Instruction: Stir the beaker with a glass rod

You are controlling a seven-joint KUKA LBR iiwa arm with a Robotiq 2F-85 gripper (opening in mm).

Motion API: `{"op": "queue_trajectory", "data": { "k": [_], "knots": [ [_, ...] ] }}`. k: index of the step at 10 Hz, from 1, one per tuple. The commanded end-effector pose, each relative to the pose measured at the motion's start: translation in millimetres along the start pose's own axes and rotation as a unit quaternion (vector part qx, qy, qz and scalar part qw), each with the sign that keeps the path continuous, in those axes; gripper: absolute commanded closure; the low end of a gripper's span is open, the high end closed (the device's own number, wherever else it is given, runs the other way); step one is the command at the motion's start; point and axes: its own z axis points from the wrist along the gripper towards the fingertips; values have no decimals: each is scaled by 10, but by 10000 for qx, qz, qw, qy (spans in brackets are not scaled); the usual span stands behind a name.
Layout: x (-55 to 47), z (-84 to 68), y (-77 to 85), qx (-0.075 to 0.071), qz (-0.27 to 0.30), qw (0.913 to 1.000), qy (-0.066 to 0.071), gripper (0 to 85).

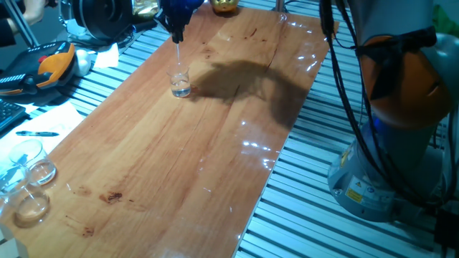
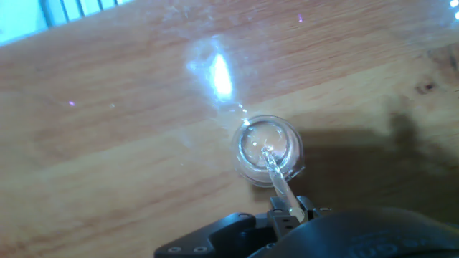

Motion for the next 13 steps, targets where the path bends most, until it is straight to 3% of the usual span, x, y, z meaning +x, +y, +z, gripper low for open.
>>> {"op": "queue_trajectory", "data": {
  "k": [1, 2, 4, 6, 8, 10, 11, 13],
  "knots": [
    [-7, -4, -3, 37, -62, 9998, -158, 850],
    [-11, -13, -11, 316, -390, 9985, -228, 850],
    [-1, -10, -26, 550, -698, 9960, -50, 850],
    [3, 2, -28, 689, -833, 9934, 383, 850],
    [-4, 24, -18, 397, -625, 9947, 707, 850],
    [-11, 46, -11, 249, -490, 9953, 796, 850],
    [-13, 62, -9, 93, -363, 9966, 733, 850],
    [-16, 49, -10, -53, -205, 9994, 283, 850]
  ]
}}
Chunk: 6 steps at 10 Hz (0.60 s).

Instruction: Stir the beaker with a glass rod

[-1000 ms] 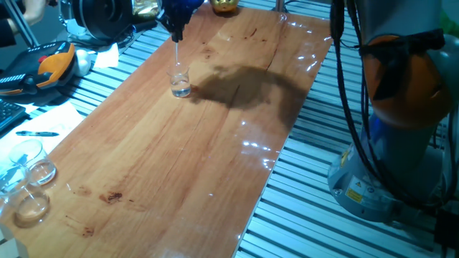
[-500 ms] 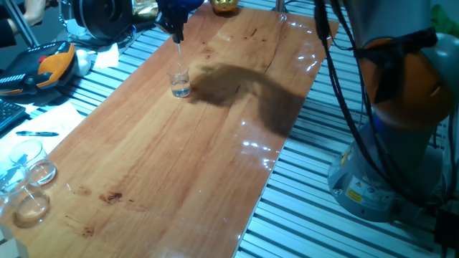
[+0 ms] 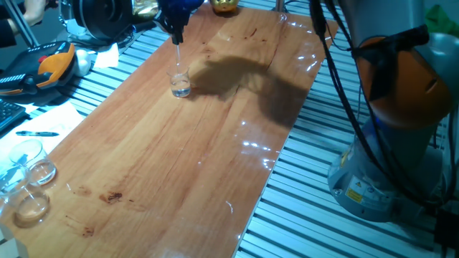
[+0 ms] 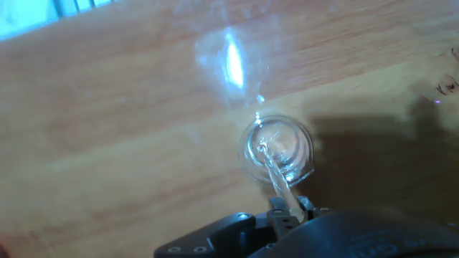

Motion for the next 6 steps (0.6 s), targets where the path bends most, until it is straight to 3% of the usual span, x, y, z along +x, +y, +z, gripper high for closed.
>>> {"op": "queue_trajectory", "data": {
  "k": [1, 2, 3, 4, 5, 6],
  "knots": [
    [3, -6, 1, -54, 38, 9993, -364, 850],
    [3, -8, 2, -100, 91, 9984, -551, 850],
    [1, -6, -2, -20, 0, 9979, -651, 850],
    [1, -6, -7, 83, -126, 9980, -620, 850],
    [-3, -11, -15, 195, -332, 9982, -468, 850],
    [-2, -16, -26, 325, -547, 9977, -231, 850]
  ]
}}
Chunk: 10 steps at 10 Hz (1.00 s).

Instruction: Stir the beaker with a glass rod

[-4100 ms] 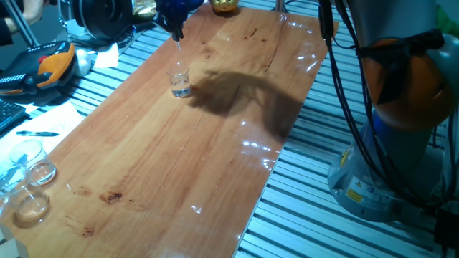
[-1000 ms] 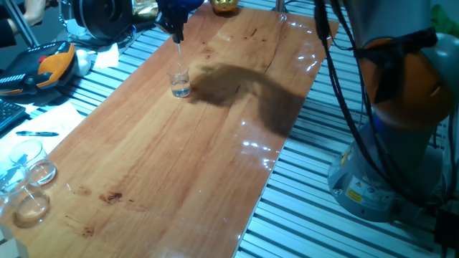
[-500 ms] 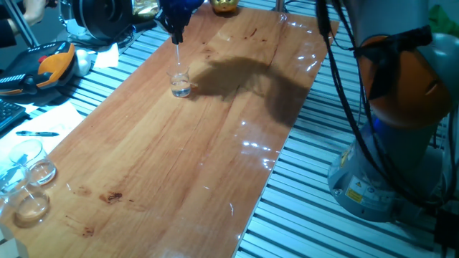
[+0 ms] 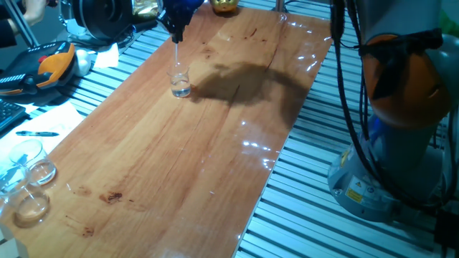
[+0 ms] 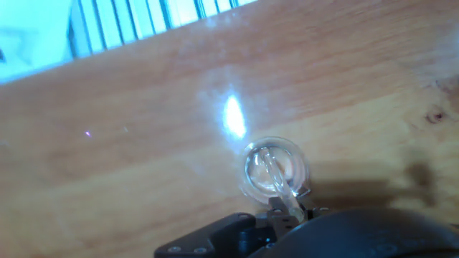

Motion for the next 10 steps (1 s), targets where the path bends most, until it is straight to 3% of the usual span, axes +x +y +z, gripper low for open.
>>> {"op": "queue_trajectory", "data": {
  "k": [1, 4, 6, 7, 8, 9, 10],
  "knots": [
    [3, -9, -9, 90, -345, 9989, 317, 850],
    [15, -15, -27, 257, -693, 9932, 901, 850],
    [25, 9, -19, -83, -166, 9946, 1019, 850],
    [19, 24, -14, -123, 101, 9937, 1112, 850],
    [16, 26, -10, -145, 253, 9938, 1075, 850],
    [9, 18, -11, -142, 268, 9967, 755, 850],
    [1, 9, -7, -174, 366, 9977, 545, 850]
  ]
}}
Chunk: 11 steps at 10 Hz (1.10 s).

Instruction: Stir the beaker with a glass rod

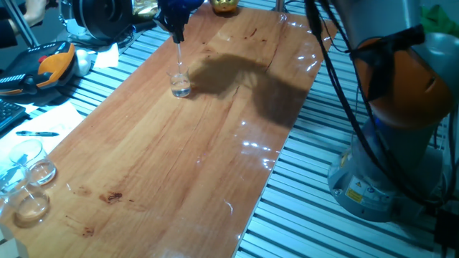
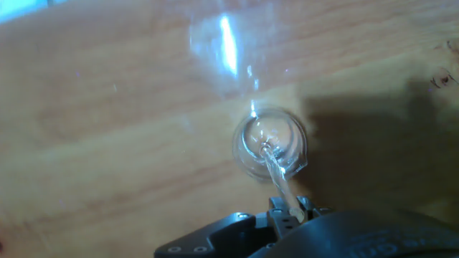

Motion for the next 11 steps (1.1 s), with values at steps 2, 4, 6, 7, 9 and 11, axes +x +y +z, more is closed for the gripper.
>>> {"op": "queue_trajectory", "data": {
  "k": [2, 4, 6, 7, 9, 11],
  "knots": [
    [-13, 18, 0, -145, 242, 9988, -411, 850],
    [-29, 35, 10, -237, 353, 9983, -407, 850],
    [-44, 28, 11, 1, 156, 9988, -475, 850],
    [-49, 24, 1, 187, -119, 9986, -477, 850],
    [-55, 9, -20, 551, -640, 9962, -232, 850],
    [-46, 10, -30, 601, -680, 9958, 144, 850]
  ]
}}
